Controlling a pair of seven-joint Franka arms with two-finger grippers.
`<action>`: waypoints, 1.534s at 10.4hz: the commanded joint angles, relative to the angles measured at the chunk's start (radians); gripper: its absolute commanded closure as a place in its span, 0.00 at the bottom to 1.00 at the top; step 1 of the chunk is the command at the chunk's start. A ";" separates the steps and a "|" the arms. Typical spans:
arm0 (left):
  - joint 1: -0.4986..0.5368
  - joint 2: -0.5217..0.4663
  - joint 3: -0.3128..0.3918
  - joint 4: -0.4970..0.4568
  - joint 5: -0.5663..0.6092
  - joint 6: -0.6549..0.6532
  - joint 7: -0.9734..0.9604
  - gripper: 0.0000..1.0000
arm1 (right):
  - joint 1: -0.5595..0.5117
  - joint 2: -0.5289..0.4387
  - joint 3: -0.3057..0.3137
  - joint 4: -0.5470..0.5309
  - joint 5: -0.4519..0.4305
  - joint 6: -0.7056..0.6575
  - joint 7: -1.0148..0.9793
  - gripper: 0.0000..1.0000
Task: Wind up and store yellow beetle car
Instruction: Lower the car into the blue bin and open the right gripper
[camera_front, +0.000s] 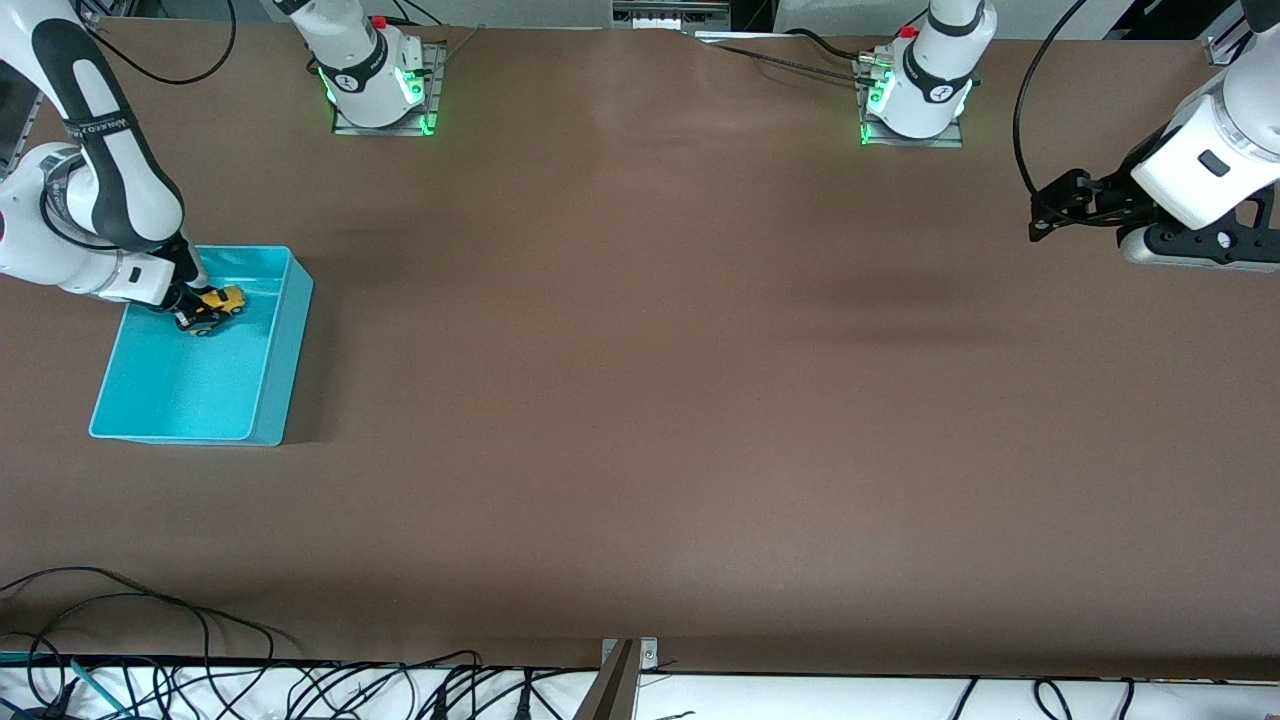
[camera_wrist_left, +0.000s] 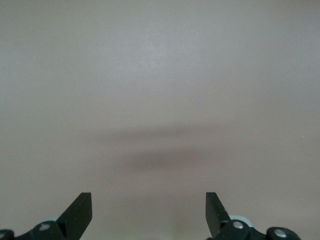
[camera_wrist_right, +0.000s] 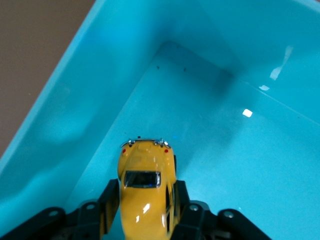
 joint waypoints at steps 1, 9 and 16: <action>0.001 0.011 -0.003 0.025 -0.011 -0.009 -0.005 0.00 | -0.023 -0.025 0.020 -0.001 0.022 -0.052 0.002 0.00; 0.001 0.011 -0.003 0.025 -0.011 -0.009 -0.005 0.00 | -0.002 -0.142 0.110 0.212 0.019 -0.354 0.298 0.00; 0.001 0.011 -0.003 0.025 -0.011 -0.009 -0.005 0.00 | 0.181 -0.366 0.107 0.250 0.047 -0.467 1.088 0.00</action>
